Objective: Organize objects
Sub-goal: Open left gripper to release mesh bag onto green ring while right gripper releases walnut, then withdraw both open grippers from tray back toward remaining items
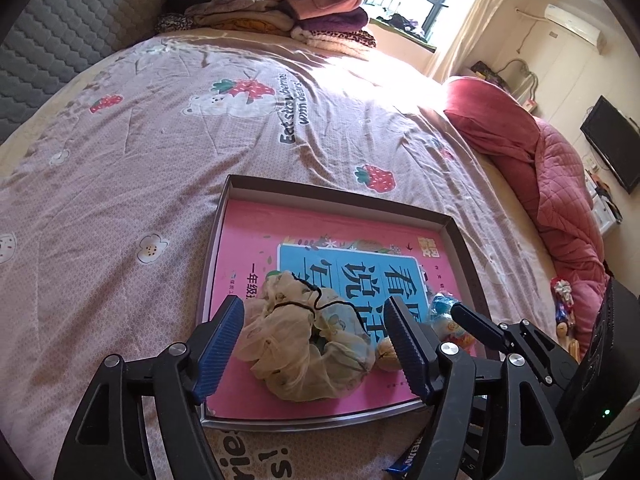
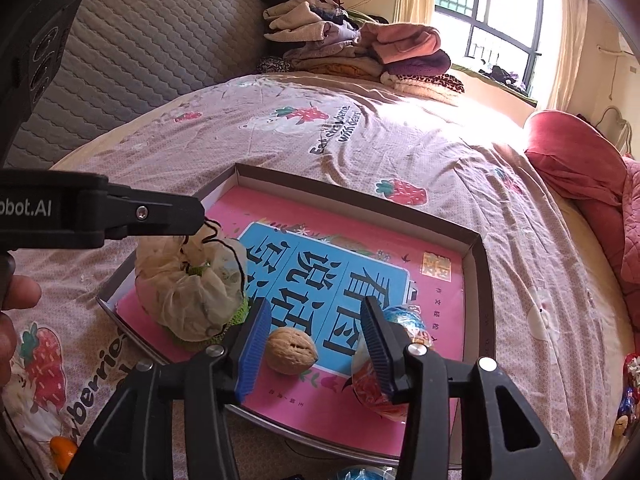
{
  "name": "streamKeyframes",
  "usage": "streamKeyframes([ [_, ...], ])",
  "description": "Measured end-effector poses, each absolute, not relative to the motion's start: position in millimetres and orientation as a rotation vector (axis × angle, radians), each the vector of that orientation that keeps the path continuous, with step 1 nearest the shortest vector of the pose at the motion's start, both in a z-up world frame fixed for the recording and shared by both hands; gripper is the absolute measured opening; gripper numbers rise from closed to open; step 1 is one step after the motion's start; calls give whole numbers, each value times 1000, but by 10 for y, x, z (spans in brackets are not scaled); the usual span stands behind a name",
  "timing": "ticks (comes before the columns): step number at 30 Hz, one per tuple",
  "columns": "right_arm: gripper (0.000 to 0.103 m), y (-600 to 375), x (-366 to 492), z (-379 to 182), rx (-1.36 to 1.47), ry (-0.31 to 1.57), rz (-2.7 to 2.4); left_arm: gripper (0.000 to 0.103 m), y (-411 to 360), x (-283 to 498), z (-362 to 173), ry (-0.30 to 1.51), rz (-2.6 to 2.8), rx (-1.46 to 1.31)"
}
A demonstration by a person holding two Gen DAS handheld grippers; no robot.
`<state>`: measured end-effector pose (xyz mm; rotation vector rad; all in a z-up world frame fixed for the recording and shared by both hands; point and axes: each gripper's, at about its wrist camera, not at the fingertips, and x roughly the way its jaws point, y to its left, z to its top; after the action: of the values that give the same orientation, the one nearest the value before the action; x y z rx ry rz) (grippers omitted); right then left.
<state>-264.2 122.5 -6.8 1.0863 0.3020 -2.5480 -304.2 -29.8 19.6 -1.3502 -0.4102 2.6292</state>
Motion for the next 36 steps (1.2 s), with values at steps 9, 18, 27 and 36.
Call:
streamKeyframes([
  [9,53,1415,-2622,144,1031,211,-2587,75,-284,-2894,335,-378,2663,-1323],
  [18,54,1557,-2563,297,1000,159,-2618,76,-269,-2709,395,-325,2723,-1313],
  [27,55,1607,-2315,516,910,108,-2622,77,-253,-2437,553,-252,2792,-1241],
  [36,55,1684,-1968,723,832,61,-2616,77,-228,-2082,624,-225,2819,-1195],
])
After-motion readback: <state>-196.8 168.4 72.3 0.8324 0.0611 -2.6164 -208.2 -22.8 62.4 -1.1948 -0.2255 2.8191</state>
